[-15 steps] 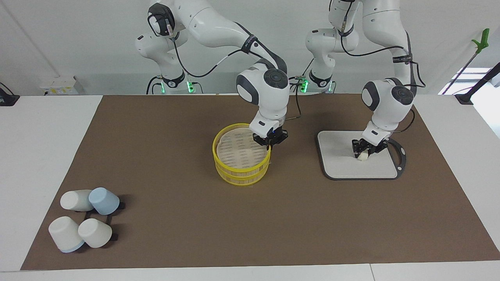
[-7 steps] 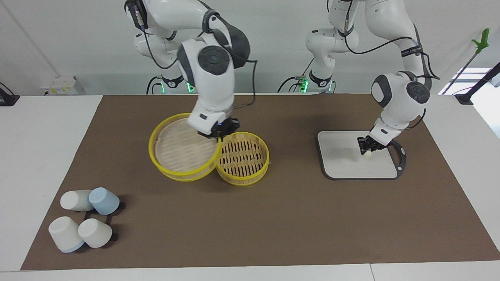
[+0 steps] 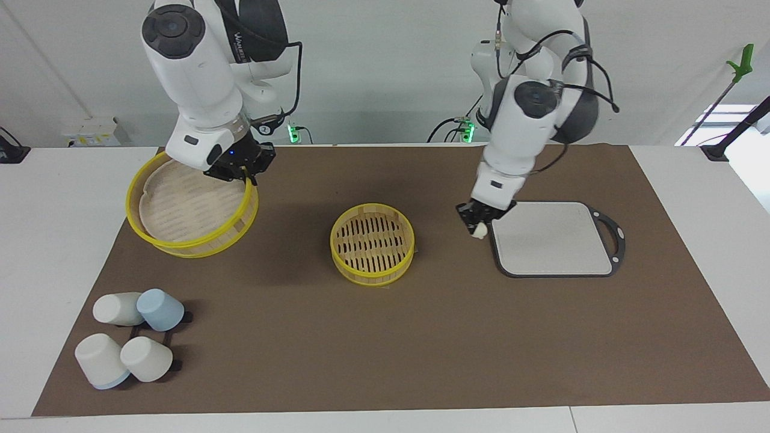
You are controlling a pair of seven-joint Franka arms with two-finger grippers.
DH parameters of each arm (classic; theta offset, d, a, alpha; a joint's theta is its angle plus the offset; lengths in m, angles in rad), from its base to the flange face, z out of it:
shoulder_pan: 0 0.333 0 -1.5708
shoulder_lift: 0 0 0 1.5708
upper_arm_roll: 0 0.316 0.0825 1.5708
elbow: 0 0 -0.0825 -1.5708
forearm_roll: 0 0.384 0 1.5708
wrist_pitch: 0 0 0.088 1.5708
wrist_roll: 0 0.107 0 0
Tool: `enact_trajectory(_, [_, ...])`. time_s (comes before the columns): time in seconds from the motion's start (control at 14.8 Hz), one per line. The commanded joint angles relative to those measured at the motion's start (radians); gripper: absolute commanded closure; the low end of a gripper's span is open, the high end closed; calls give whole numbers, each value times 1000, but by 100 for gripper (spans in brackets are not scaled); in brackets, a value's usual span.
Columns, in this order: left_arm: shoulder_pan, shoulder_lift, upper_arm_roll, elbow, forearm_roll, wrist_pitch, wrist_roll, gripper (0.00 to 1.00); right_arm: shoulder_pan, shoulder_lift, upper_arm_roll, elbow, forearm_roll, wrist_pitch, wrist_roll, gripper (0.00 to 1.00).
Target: Place bun in steamer
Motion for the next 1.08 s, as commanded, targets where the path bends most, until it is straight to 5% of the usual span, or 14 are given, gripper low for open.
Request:
enact_trajectory(0.0, [-104, 43, 21, -14, -28, 109, -99, 77, -48, -52, 13, -92, -5, 21, -46, 100])
enact_trajectory(0.34, [-201, 157, 26, -59, -19, 255, -147, 77, -34, -98, 12, -196, -5, 69, -34, 100])
enact_trajectory(0.67, [-205, 177, 27, -113, -12, 336, -147, 69, -36, -108, 12, -217, -5, 85, -37, 100])
enact_trajectory(0.74, [-207, 178, 27, -113, -12, 335, -147, 64, -36, -109, 12, -217, -7, 85, -37, 100])
enact_trajectory(0.81, [-208, 178, 26, -113, -12, 335, -147, 45, -36, -109, 12, -217, -7, 85, -37, 100])
enact_trajectory(0.88, [-208, 177, 27, -113, -12, 329, -147, 14, -36, -109, 12, -217, -7, 85, -37, 100])
enact_trajectory(0.94, [-208, 177, 27, -111, -12, 320, -150, 0, -36, -109, 12, -217, -8, 85, -38, 100])
enact_trajectory(1.01, [-211, 169, 26, -111, -12, 300, -150, 0, -37, -109, 12, -218, -8, 85, -38, 100])
